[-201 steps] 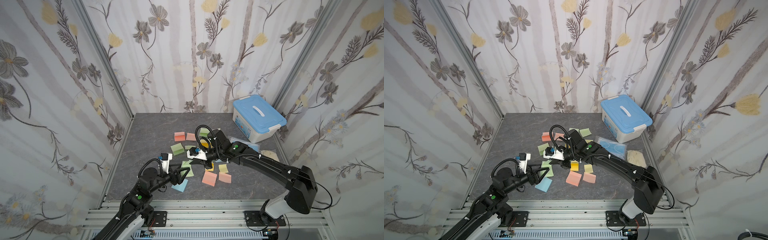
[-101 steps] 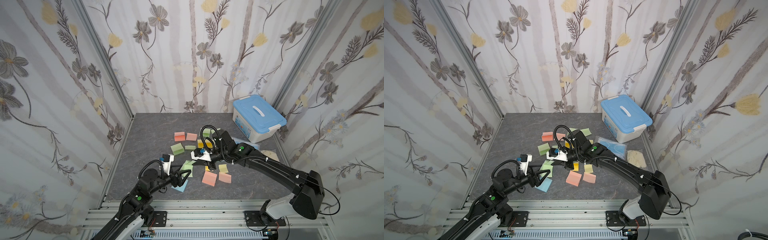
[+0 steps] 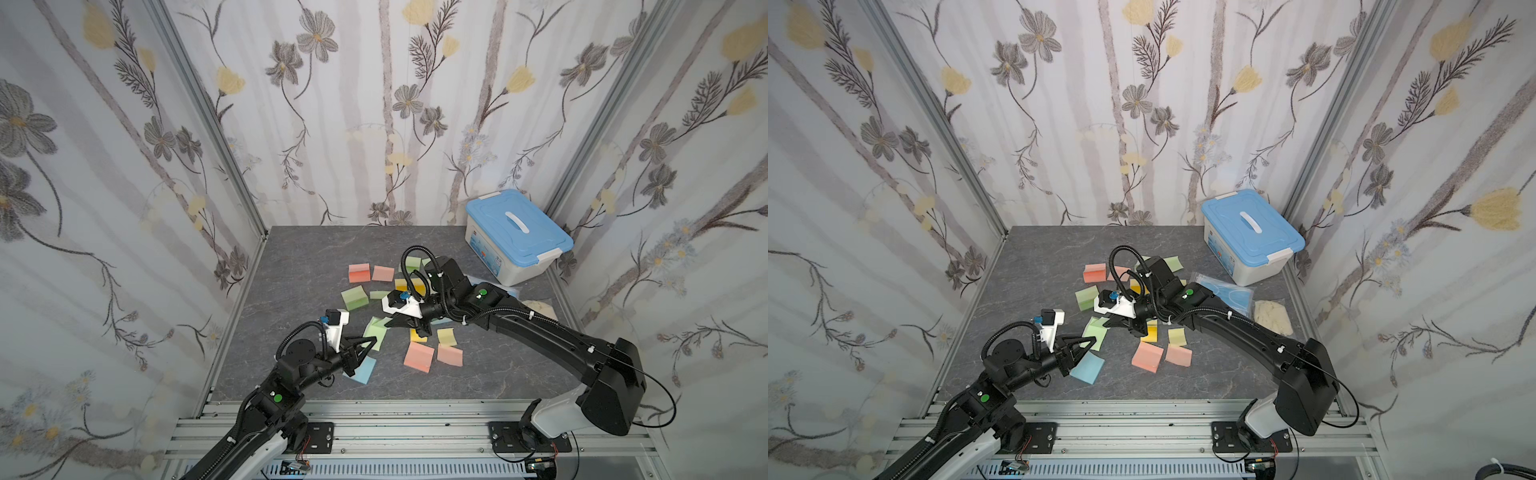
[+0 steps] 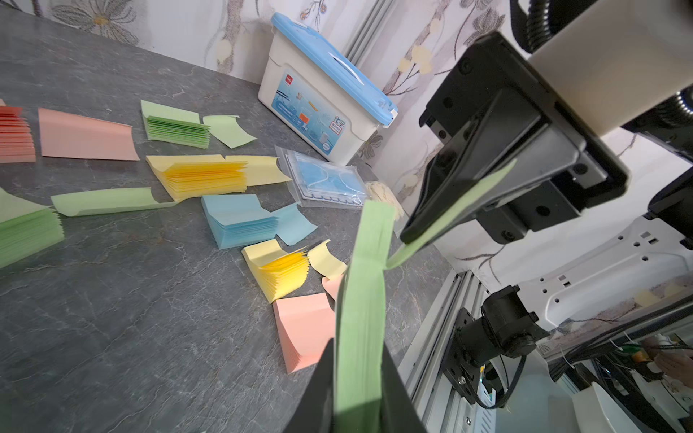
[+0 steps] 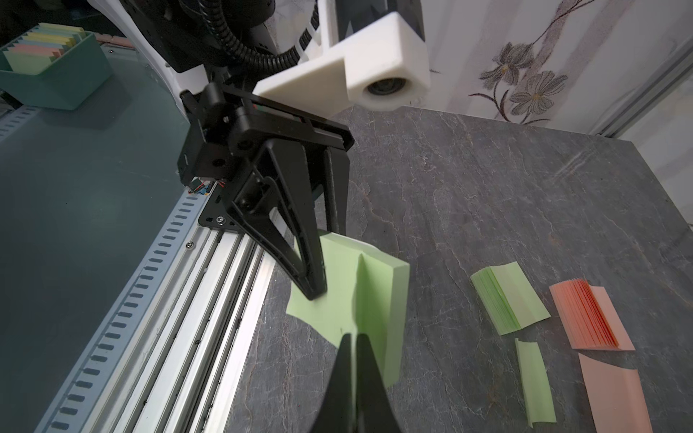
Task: Tear off pages from different memo pads
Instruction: Tear off the paper from the memo pad.
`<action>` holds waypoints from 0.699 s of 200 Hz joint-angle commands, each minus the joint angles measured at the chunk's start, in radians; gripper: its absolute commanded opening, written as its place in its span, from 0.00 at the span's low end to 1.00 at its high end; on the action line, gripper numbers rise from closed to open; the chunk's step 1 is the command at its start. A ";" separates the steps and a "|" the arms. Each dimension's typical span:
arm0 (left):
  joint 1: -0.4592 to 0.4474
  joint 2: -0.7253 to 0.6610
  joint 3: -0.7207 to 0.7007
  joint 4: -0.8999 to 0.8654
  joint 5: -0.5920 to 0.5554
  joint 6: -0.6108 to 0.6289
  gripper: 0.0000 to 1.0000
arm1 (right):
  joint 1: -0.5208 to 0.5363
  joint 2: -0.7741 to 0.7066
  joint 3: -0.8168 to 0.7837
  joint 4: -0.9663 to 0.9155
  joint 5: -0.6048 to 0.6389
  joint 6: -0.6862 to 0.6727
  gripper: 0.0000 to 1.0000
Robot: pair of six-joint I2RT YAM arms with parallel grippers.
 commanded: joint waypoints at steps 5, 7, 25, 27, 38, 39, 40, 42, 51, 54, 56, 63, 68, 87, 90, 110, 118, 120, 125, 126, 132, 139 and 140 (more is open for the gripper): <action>-0.001 -0.018 0.011 -0.054 -0.111 0.008 0.12 | -0.001 0.003 0.010 0.001 0.021 0.034 0.00; -0.001 -0.020 0.012 -0.057 -0.116 0.009 0.11 | -0.001 0.003 0.011 0.001 0.024 0.035 0.00; -0.001 -0.037 0.009 -0.089 -0.169 -0.001 0.03 | -0.003 0.006 0.012 0.005 0.061 0.045 0.00; -0.001 -0.039 0.008 -0.093 -0.175 -0.001 0.03 | -0.003 0.007 0.013 0.006 0.069 0.047 0.00; -0.001 -0.050 0.008 -0.111 -0.200 -0.004 0.02 | -0.002 0.007 0.012 0.008 0.107 0.054 0.00; -0.001 -0.051 0.008 -0.113 -0.202 -0.005 0.02 | -0.002 0.006 0.013 0.009 0.110 0.054 0.00; -0.002 -0.052 0.008 -0.115 -0.205 -0.006 0.02 | -0.003 0.006 0.012 0.010 0.115 0.056 0.00; -0.001 -0.054 0.008 -0.118 -0.211 -0.007 0.02 | -0.002 0.006 0.013 0.011 0.123 0.055 0.00; -0.001 -0.061 0.009 -0.134 -0.233 -0.010 0.02 | -0.003 0.005 0.013 0.017 0.160 0.062 0.00; -0.002 -0.064 0.007 -0.139 -0.239 -0.010 0.02 | -0.004 0.004 0.013 0.019 0.172 0.063 0.00; -0.001 -0.065 0.008 -0.142 -0.243 -0.009 0.02 | -0.003 0.003 0.013 0.020 0.179 0.065 0.00; 0.000 -0.070 0.007 -0.154 -0.260 -0.014 0.02 | -0.003 0.002 0.011 0.028 0.208 0.069 0.00; -0.002 -0.074 0.007 -0.164 -0.274 -0.016 0.02 | -0.004 0.002 0.012 0.035 0.229 0.072 0.00; -0.001 -0.081 0.009 -0.205 -0.334 -0.030 0.02 | -0.001 0.003 0.004 0.064 0.322 0.067 0.00; -0.001 -0.081 0.010 -0.210 -0.346 -0.032 0.02 | -0.001 0.005 0.004 0.067 0.338 0.061 0.00; -0.001 -0.085 0.017 -0.254 -0.416 -0.051 0.03 | 0.006 0.044 0.006 0.067 0.432 -0.030 0.00; 0.001 -0.088 0.022 -0.279 -0.448 -0.062 0.03 | 0.007 0.069 0.007 0.064 0.453 -0.087 0.00; 0.000 -0.088 0.024 -0.286 -0.456 -0.065 0.03 | 0.008 0.076 0.007 0.064 0.455 -0.103 0.00; 0.000 -0.091 0.028 -0.300 -0.476 -0.071 0.03 | 0.008 0.095 0.006 0.060 0.453 -0.145 0.00; 0.000 -0.091 0.028 -0.303 -0.479 -0.071 0.03 | 0.009 0.097 0.007 0.059 0.452 -0.158 0.00; 0.000 -0.095 0.035 -0.322 -0.499 -0.080 0.04 | 0.009 0.110 0.007 0.049 0.444 -0.217 0.00; 0.001 -0.098 0.040 -0.343 -0.521 -0.091 0.04 | 0.009 0.162 0.007 0.042 0.441 -0.276 0.00; 0.001 -0.099 0.042 -0.346 -0.525 -0.092 0.04 | 0.008 0.166 0.006 0.041 0.441 -0.286 0.00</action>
